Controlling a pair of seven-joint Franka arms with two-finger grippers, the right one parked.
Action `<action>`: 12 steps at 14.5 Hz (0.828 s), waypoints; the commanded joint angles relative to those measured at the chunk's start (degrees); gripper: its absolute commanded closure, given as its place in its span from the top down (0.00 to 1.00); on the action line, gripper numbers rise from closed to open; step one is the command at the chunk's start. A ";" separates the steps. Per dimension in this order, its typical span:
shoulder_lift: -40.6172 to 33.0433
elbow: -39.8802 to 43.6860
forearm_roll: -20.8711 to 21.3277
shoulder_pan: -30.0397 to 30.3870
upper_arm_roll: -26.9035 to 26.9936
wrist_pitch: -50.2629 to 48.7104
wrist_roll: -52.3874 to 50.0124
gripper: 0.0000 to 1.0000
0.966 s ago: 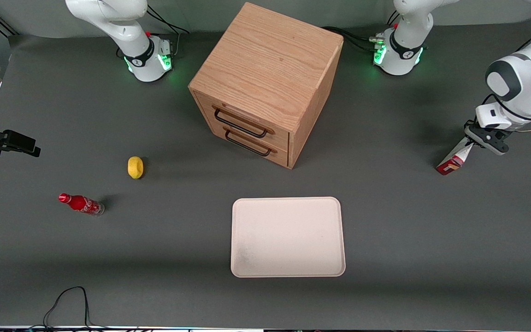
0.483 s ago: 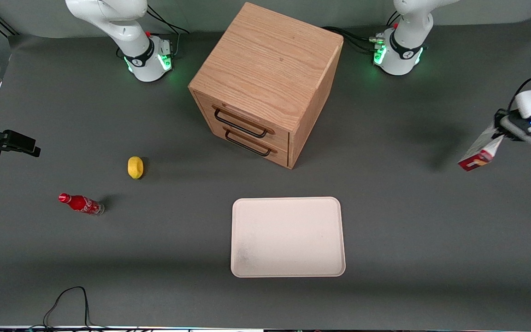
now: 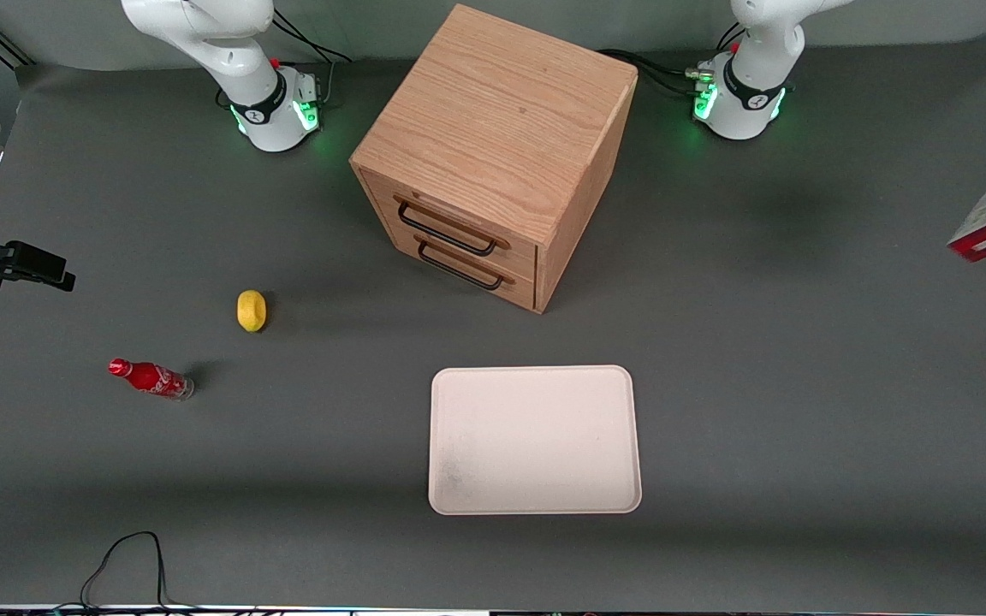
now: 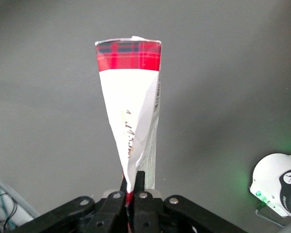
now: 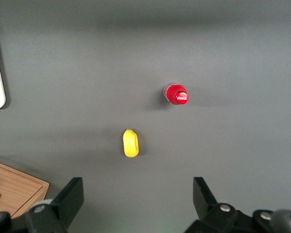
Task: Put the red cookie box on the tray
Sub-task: 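Lift the cookie box upright with the left gripper, then carry the held cookie box over the cream tray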
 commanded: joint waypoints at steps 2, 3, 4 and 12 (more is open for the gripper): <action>4.36 6.84 0.26 -1.97 -1.14 -2.08 -10.53 0.00; 5.85 9.21 0.26 -3.28 -2.53 -3.13 -15.62 0.00; 7.78 12.27 0.17 -4.17 -4.11 -4.88 -20.80 0.00; 25.01 32.07 -0.27 -12.68 -18.01 -10.62 -64.83 0.00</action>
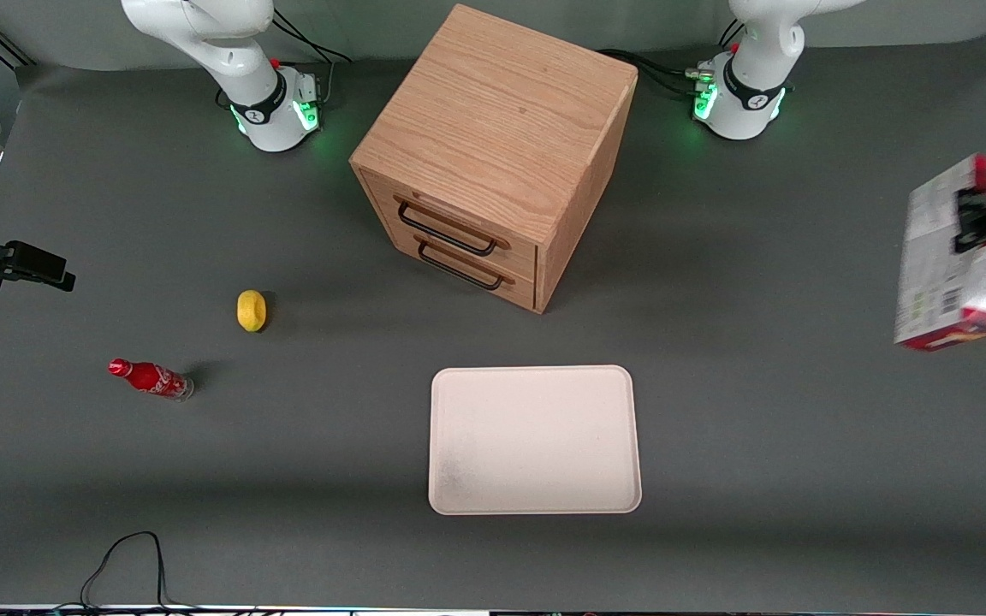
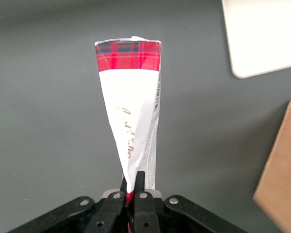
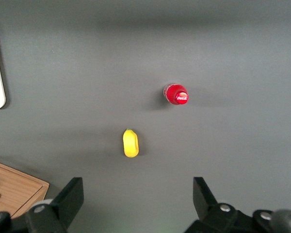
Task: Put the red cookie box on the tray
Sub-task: 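Carry the held cookie box over the cream tray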
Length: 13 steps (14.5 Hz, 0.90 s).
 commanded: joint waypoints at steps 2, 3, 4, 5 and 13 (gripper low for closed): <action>10.32 11.35 0.19 -8.93 -2.19 -1.80 -21.35 0.00; 12.96 14.51 0.28 -12.10 -2.19 -1.80 -25.40 0.00; 15.59 17.50 0.37 -14.65 -2.19 -1.97 -29.27 0.00; 17.71 19.97 0.54 -16.94 -2.19 -1.88 -32.35 0.00; 30.29 29.75 4.85 -29.88 -1.57 2.77 -47.68 0.00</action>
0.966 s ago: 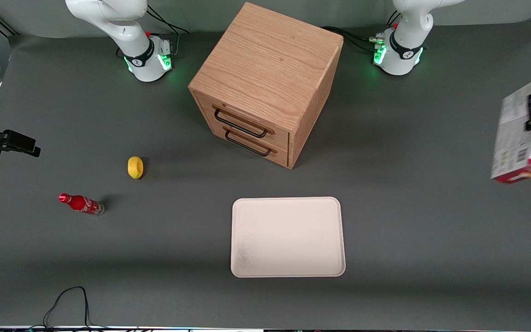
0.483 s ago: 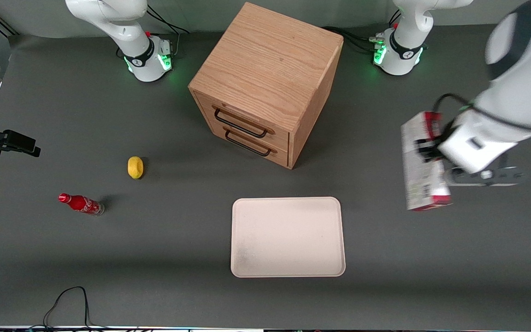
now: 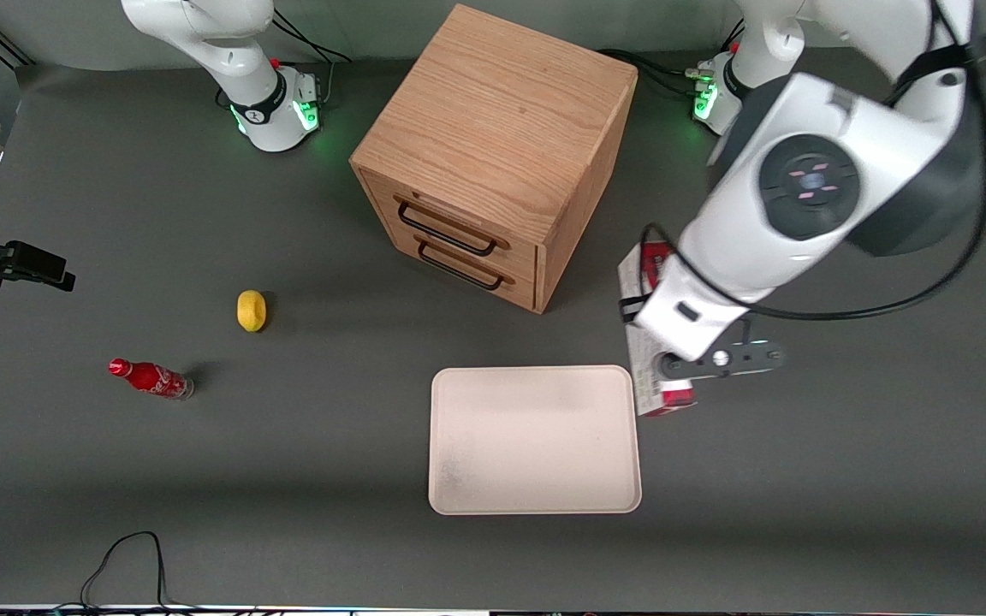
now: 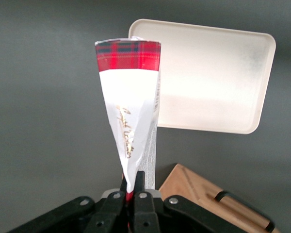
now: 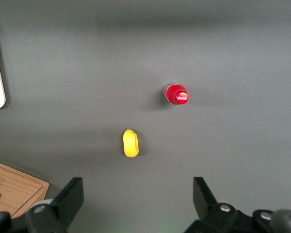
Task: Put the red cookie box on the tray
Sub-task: 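Carry the held cookie box over the cream tray, then lower the cookie box onto the tray and open the left gripper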
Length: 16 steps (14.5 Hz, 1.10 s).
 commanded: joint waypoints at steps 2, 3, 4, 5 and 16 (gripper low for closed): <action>4.72 3.08 3.33 -2.53 1.02 2.24 -2.20 0.00; 6.30 3.07 3.86 -2.36 1.02 3.47 -1.68 0.00; 7.79 2.55 4.21 -2.01 1.02 5.14 -0.80 0.00; 8.68 0.81 4.47 -1.74 1.19 7.59 0.95 0.00; 18.26 -6.51 7.29 -0.16 2.51 25.72 2.63 0.00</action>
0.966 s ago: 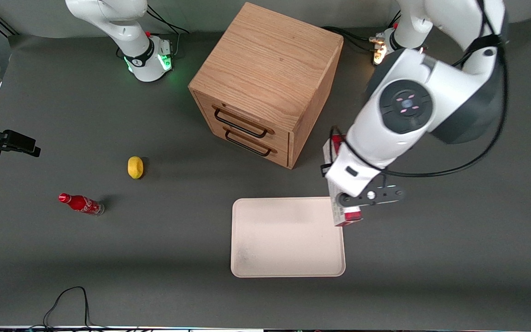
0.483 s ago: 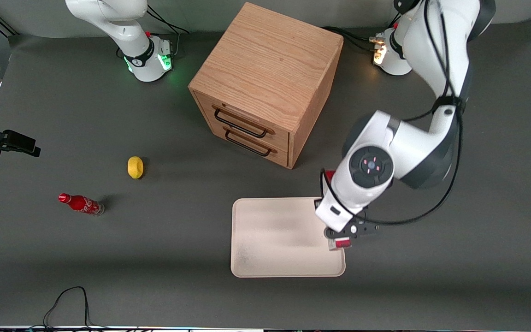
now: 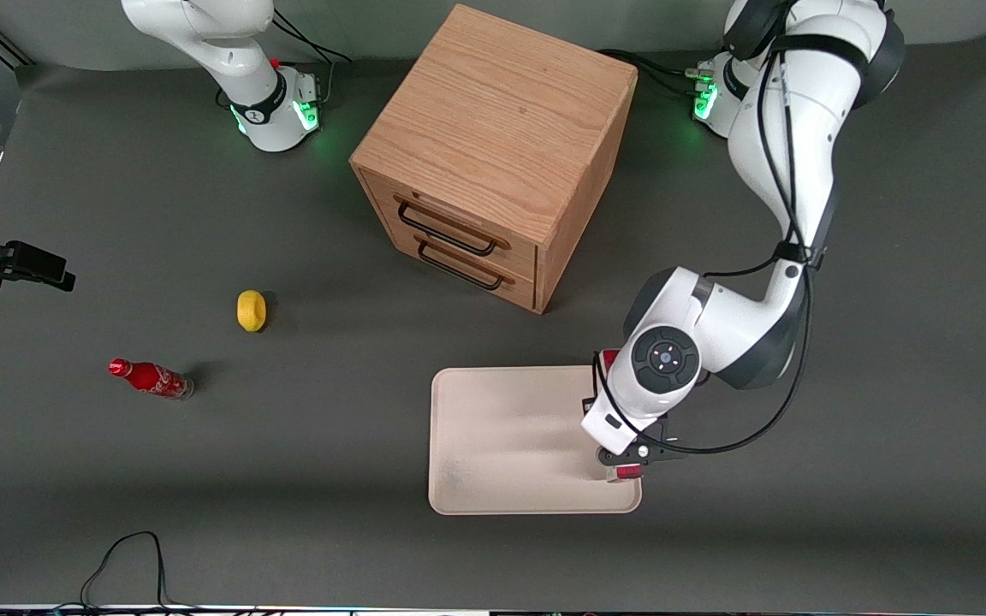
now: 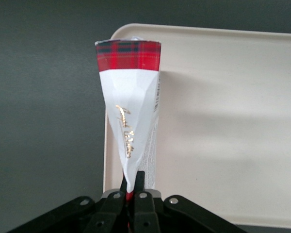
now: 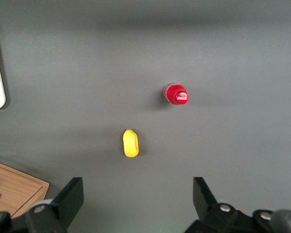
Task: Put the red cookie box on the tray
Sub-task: 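Lower the cookie box onto the tray and open the left gripper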
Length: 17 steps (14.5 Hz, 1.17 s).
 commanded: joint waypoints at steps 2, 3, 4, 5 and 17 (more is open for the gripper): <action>1.63 -0.03 1.23 -0.05 0.14 2.88 0.28 0.00; 1.72 -0.03 1.14 -0.31 1.36 2.98 0.28 0.00; 1.72 -0.12 1.14 -0.49 1.72 2.98 0.36 0.00; 1.72 -0.12 1.14 -0.40 1.81 2.98 0.54 0.18; -9.59 0.59 0.53 -0.66 1.55 -8.07 -2.54 1.00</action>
